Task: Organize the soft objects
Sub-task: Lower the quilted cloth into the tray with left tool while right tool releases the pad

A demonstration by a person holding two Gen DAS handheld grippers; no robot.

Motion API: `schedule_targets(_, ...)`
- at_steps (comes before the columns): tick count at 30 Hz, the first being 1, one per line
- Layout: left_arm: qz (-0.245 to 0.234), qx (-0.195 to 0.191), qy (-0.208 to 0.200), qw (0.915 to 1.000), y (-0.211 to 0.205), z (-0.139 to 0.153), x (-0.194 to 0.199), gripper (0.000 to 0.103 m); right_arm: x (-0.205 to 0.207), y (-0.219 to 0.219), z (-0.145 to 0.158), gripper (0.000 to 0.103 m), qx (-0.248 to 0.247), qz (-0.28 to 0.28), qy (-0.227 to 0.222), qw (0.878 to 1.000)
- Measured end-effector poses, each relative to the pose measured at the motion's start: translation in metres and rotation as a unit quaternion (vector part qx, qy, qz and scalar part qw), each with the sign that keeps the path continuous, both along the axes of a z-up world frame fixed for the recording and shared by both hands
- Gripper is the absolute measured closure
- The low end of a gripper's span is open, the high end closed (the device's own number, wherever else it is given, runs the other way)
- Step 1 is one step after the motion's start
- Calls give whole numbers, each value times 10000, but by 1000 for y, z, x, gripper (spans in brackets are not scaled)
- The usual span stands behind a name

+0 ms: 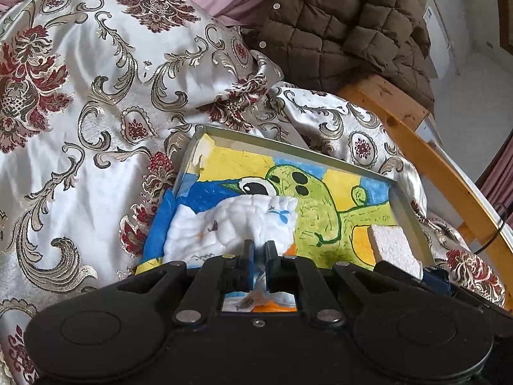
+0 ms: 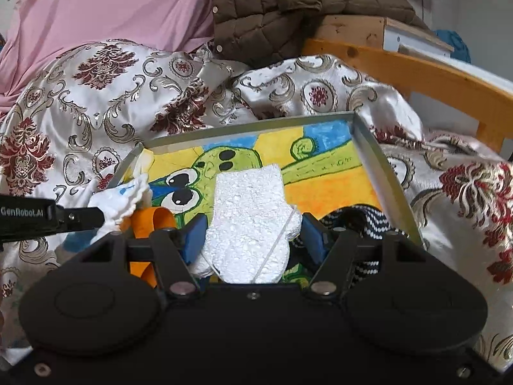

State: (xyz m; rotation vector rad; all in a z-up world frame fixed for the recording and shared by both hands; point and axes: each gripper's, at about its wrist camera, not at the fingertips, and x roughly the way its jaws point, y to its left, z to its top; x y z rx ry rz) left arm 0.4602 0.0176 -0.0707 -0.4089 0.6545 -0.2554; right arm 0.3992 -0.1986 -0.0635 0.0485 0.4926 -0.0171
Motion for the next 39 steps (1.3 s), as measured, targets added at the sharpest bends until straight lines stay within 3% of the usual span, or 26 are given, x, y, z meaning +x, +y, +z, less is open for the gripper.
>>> schedule_targets(5,-9,2,49,10000,-2,-2,1,91,7,-8,-4,47,197,-88,172,9996)
schedule_targets(9,-1,-7,62,10000,-3,-2,1,87,12,-16,-8,35,456,-177,280,9984)
schedule_targets(13,13,52,22,10000,-7,3,-2,85,10,-23,-9,30,592,-234,263,9976)
schedule_targets(17,24,293,-106,9995,-13,16,-12,72,1,-29,-1,19,774,-273,131,9965)
schedule_targets(20,39,466,-260,9986,-17,32,-22,65,-12,-33,15,11,863,-279,-102,9958)
schedule_targets(24,100,353,-419,9984,-17,58,-40,61,-36,-41,38,4,931,-288,-477,9941)
schedule_targets(26,164,334,-548,9978,-17,74,-53,51,-49,-46,50,1,1004,-256,-649,9925)
schedule_targets(29,287,352,-812,9957,-19,98,-79,38,-71,-52,69,1,1078,-184,-917,9898)
schedule_targets(33,510,404,-1197,9907,-19,119,-121,31,-105,-57,95,1,1166,-25,-1289,9848)
schedule_targets(35,620,467,-1379,9874,-20,127,-139,19,-124,-58,106,1,1149,34,-1485,9822)
schedule_targets(39,740,591,-1692,9810,-24,145,-173,14,-162,-57,120,1,1016,89,-1855,9773)
